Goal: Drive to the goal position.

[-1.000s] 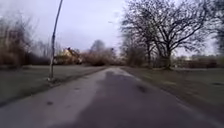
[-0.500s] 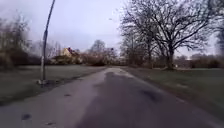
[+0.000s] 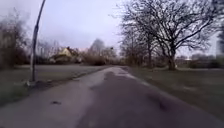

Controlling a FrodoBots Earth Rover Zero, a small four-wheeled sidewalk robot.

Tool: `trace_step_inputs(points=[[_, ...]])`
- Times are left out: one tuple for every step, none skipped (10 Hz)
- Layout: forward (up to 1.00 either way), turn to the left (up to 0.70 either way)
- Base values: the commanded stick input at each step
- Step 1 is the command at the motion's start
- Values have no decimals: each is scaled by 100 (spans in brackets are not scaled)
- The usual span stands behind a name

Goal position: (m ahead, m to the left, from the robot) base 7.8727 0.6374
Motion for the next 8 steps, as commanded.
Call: trace_step_inputs(points=[[100,0],[100,0],[100,0],[100,0],[100,0],[100,0],[100,0],[100,0]])
